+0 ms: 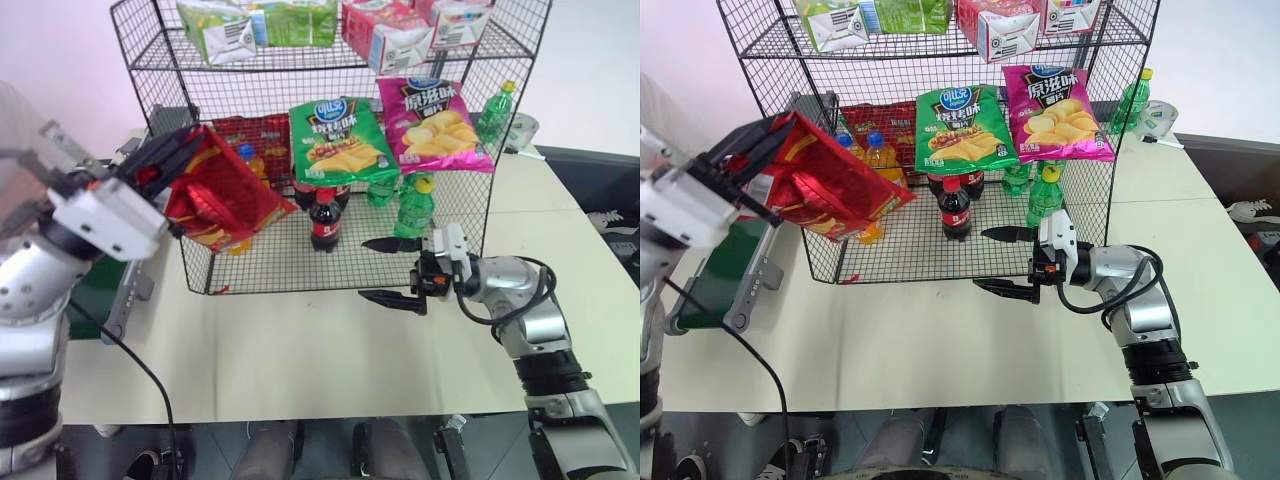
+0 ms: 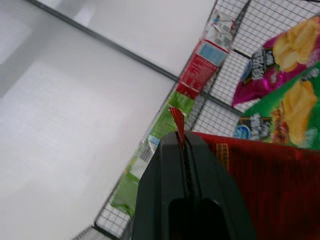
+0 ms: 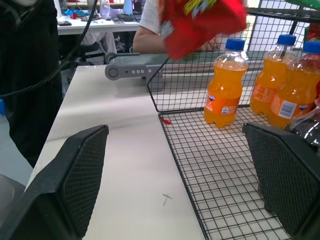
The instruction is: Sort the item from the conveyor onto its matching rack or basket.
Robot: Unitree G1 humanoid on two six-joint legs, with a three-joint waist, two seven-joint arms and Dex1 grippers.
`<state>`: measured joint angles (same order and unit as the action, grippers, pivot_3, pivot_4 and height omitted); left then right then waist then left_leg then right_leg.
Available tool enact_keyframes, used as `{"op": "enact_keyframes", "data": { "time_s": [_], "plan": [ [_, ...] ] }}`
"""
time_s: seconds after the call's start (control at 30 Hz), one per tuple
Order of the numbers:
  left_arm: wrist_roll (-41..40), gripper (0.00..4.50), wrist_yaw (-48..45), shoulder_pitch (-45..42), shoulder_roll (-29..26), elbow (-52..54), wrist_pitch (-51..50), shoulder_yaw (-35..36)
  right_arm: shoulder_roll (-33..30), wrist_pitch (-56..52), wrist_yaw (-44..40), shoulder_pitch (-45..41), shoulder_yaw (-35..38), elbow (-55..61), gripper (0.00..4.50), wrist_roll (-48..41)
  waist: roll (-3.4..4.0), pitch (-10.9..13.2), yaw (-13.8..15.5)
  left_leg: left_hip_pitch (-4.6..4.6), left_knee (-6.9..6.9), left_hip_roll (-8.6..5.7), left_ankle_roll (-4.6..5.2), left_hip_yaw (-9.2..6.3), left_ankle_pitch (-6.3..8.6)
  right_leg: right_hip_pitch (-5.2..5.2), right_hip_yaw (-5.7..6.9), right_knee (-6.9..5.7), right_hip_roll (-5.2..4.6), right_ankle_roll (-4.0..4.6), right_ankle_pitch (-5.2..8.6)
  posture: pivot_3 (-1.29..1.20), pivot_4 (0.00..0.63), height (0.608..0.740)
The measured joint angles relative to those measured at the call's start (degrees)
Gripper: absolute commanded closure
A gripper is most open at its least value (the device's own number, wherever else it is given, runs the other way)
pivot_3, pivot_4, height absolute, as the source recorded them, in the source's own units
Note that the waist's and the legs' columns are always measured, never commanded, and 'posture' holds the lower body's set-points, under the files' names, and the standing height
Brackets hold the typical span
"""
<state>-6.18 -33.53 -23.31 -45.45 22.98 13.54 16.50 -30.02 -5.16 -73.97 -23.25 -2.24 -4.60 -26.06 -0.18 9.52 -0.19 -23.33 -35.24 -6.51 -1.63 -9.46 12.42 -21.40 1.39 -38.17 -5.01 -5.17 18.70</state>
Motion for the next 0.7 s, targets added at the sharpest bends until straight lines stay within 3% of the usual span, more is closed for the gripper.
{"op": "enact_keyframes", "data": {
  "time_s": [0.1, 0.3, 0.7],
  "plan": [
    [0.59, 4.44, -0.2, -3.26, -0.65, -2.76, 1.12, -0.37, -0.17, -2.28, 0.65, 0.44, 0.67, 1.44, 0.0, -1.76, 0.0, 0.0, -0.59, -0.01, 0.01, 0.0, -0.22, 0.0, -0.13, -0.02, 0.0, 0.0, 0.0, 0.0, 0.0, 0.0, 0.15, 0.74],
    [5.17, 4.44, -0.03, -12.79, -2.36, -12.47, 6.1, -3.0, -0.28, -16.64, 6.71, -0.66, 7.67, 10.91, 0.0, -16.38, -0.02, 0.0, -0.5, 0.0, 0.0, 0.01, -0.22, -0.03, -0.13, -0.01, 0.01, -0.04, 0.02, 0.0, -0.01, 0.0, 0.15, 0.74],
    [8.75, 4.44, 0.05, -22.71, -4.12, -26.81, 15.73, -6.69, 1.93, -17.99, 10.45, -0.54, 7.92, 11.95, 0.0, -17.38, -0.04, 0.01, -0.76, -0.03, 0.0, 0.01, -0.22, -0.02, -0.15, -0.08, 0.01, -0.1, 0.02, -0.02, -0.02, 0.0, 0.15, 0.74]
  ]
}}
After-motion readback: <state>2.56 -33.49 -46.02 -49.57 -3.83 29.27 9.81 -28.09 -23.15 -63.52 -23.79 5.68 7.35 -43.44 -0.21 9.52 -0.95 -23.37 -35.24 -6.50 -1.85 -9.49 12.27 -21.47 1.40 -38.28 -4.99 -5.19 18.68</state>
